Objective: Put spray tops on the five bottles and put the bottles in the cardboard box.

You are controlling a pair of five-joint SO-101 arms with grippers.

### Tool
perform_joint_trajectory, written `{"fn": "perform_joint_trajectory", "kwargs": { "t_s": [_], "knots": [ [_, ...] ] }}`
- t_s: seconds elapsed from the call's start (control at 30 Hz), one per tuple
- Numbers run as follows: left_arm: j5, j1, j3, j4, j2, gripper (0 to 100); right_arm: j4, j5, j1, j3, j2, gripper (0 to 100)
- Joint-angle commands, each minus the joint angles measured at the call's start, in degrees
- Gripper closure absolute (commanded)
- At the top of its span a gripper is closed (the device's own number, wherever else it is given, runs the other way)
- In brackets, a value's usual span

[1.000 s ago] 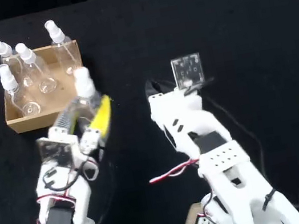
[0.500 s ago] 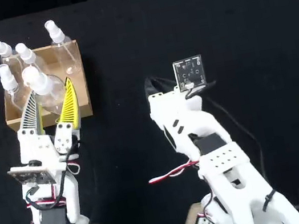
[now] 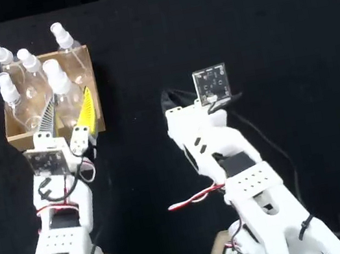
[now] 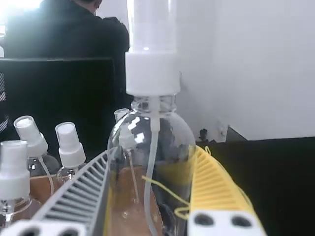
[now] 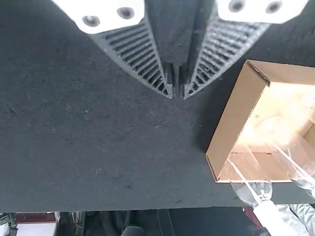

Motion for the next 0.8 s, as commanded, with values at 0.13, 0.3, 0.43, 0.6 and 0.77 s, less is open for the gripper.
{"fn": "perform_joint_trajectory", "kwargs": {
  "t_s": [0.13,0.3,0.43,0.6,0.77],
  "knots": [
    [0.53,-0.57,-4.88,-21.01,19.96,96,0.35,0.62,-0.53,-0.4,0.4,98.4],
    [0.62,-0.84,-9.27,-25.41,31.3,96,0.35,0.62,-0.53,-0.48,0.4,98.4],
    [0.62,-0.75,-12.97,-30.24,39.82,96,0.35,0.62,-0.53,-0.48,0.4,98.4],
    [0.18,-1.36,-17.19,-36.31,51.43,96,0.35,0.62,-0.53,-0.48,0.4,98.4],
    [0.18,-2.42,-19.82,-47.82,63.03,96,0.35,0.62,-0.62,-0.48,0.4,98.4]
  ]
}}
